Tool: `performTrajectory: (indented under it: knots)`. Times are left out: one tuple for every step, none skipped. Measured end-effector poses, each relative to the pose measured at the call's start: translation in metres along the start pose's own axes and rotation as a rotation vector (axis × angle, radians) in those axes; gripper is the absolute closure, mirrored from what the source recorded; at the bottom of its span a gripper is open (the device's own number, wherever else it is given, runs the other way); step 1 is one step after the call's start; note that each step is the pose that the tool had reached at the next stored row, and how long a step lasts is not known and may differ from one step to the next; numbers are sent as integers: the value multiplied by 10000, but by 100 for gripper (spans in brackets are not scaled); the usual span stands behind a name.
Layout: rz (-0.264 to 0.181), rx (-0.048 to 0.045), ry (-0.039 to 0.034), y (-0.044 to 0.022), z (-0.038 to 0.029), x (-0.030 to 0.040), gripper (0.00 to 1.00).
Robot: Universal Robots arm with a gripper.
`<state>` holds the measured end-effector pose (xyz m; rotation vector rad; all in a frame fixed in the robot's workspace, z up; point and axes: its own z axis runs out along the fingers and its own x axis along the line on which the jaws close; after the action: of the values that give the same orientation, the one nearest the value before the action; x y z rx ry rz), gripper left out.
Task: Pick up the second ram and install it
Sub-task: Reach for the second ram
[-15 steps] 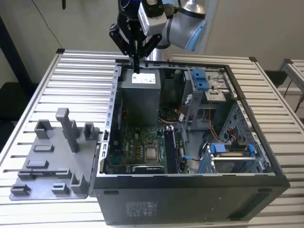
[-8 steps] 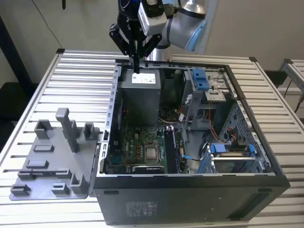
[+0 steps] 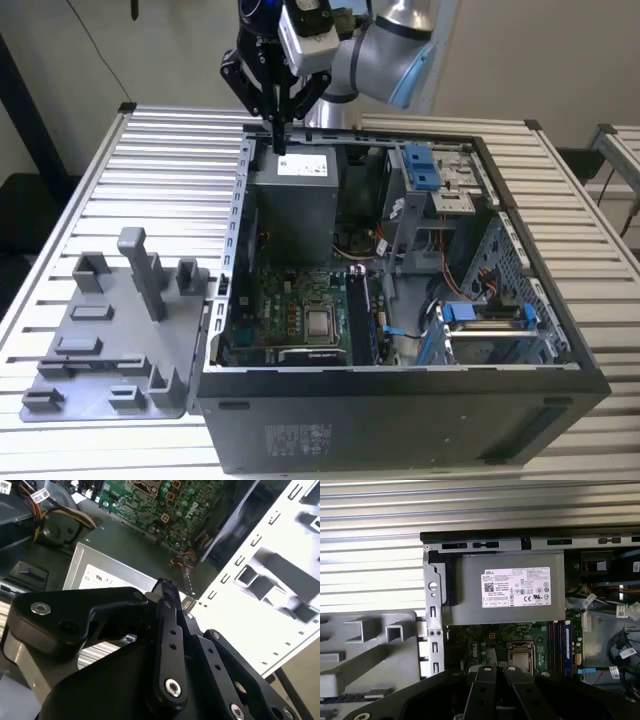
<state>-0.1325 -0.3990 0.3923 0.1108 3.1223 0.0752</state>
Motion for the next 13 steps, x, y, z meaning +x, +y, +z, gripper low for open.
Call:
performTrajectory:
  knots:
    - [0, 2, 22, -2, 0, 24, 89]
    - [2, 3, 41, -4, -1, 51, 89]
    - [2, 3, 50, -7, 0, 80, 89]
    - [1, 3, 52, -10, 0, 107, 89]
    - [1, 1, 52, -13, -1, 131, 89]
    - [1, 1, 52, -17, -1, 156, 89]
    - [2, 1, 53, -23, -1, 179, 89]
    - [2, 1, 52, -29, -1, 201, 89]
    - [2, 1, 53, -37, -1, 224, 89]
    - [2, 2, 53, -46, -1, 244, 89]
    - [2, 0, 53, -57, -1, 269, 89]
    - [1, -3, 53, -69, -1, 300, 89]
    - [1, -6, 53, -83, -2, 333, 89]
